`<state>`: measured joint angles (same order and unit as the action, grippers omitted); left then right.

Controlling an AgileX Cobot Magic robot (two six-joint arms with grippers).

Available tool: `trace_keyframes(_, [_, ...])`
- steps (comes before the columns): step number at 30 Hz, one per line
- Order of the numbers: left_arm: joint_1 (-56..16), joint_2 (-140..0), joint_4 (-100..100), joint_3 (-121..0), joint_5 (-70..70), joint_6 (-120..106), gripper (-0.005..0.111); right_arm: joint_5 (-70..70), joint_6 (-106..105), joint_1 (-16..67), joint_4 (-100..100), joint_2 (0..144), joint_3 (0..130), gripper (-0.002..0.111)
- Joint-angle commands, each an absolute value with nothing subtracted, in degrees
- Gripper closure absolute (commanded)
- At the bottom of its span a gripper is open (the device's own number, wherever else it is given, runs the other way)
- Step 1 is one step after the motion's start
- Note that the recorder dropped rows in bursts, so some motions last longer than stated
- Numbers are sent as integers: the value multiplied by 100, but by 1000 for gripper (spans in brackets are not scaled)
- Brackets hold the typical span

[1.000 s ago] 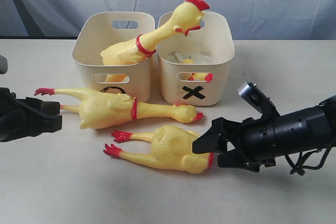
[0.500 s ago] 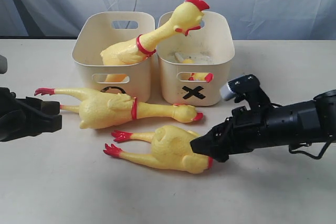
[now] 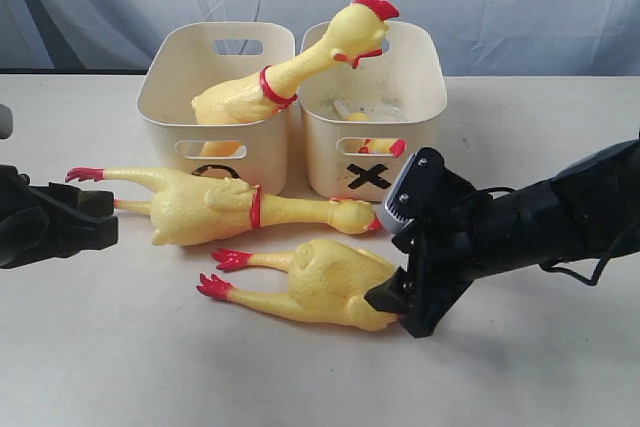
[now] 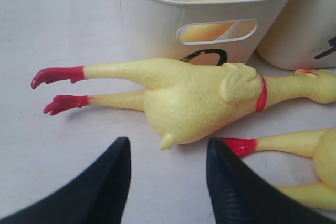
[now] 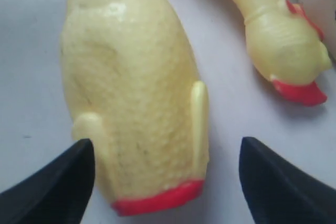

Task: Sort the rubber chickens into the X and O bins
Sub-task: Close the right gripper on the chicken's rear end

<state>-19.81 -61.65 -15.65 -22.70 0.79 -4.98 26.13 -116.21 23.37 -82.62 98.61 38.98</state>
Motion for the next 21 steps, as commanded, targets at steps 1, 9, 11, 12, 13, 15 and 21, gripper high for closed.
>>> trace_keyframes(1, [-1957,-6199,-1622,-2298,0,-488,62,2449,-11355,2343,-7951,9992,3929,41])
trace_keyframes(9, [-1957,-6199,-1622,-2298,0,-488,62,2402,-11307,2343,-7714,10093,4012,73])
trace_keyframes(11, [-1957,-6199,-1622,-2298,0,-488,62,2425,-11212,2343,-7655,10115,4064,73])
trace_keyframes(12, [-1957,-6199,-1622,-2298,0,-488,62,2485,-11212,2343,-7610,10140,4103,73])
trace_keyframes(13, [-1957,-6199,-1622,-2298,0,-488,62,2497,-11212,2343,-7603,10143,4132,73])
trace_keyframes(15, [-1957,-6199,-1622,-2298,0,-488,62,2558,-11212,2343,-7603,10154,4163,74])
trace_keyframes(21, [-1957,-6199,-1622,-2298,0,-488,62,2962,-10797,2343,-7350,10154,4201,109])
